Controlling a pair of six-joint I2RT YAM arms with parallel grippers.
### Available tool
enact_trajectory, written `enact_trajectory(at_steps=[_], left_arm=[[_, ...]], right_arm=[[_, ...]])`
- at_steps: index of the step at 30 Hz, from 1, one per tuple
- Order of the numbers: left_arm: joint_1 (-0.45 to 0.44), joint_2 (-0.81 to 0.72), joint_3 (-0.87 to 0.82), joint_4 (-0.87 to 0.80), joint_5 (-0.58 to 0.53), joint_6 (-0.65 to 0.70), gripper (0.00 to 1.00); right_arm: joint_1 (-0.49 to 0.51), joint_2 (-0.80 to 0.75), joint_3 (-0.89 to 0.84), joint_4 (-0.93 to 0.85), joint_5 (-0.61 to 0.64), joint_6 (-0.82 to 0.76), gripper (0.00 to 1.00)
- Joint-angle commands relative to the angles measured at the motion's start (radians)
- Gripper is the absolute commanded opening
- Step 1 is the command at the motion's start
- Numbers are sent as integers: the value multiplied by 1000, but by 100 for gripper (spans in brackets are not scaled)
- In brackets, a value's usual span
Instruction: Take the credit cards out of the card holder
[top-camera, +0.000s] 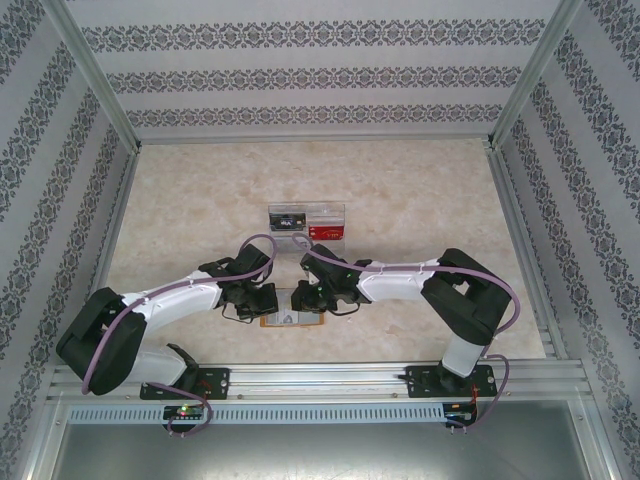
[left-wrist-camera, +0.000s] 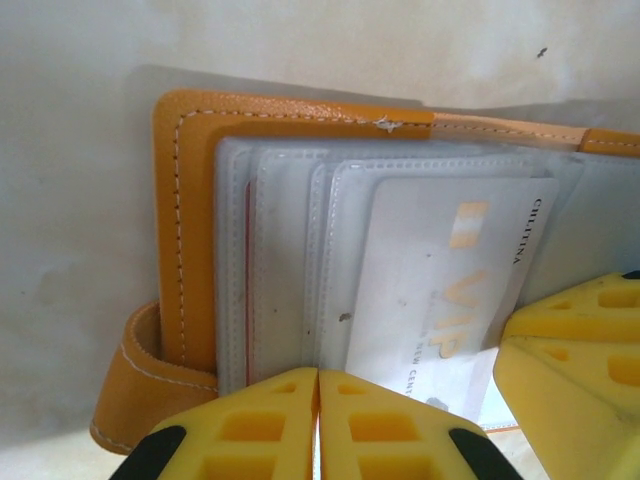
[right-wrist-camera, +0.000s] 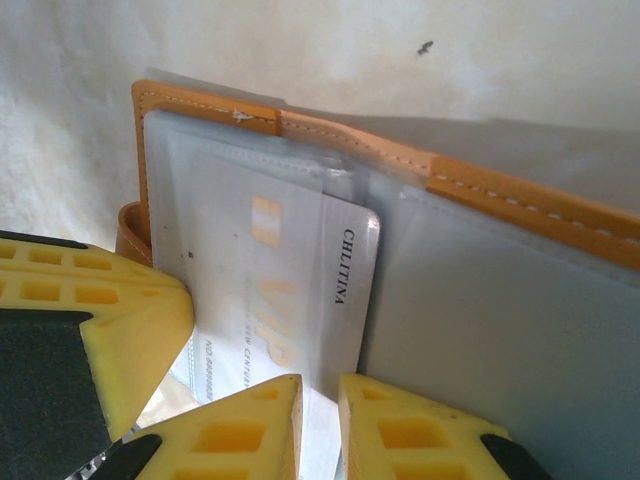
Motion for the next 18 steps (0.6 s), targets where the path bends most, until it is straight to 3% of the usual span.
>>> enact_trajectory(at_steps=[1,18], left_arm=[[9,25,-11,-20,-17,-11,11],[10,44,-5,-18,-11,-7,10]], right_arm=[[-11,-12,-19,-3,7,22,19],[-26,-53,-31,-31,25,13,21]])
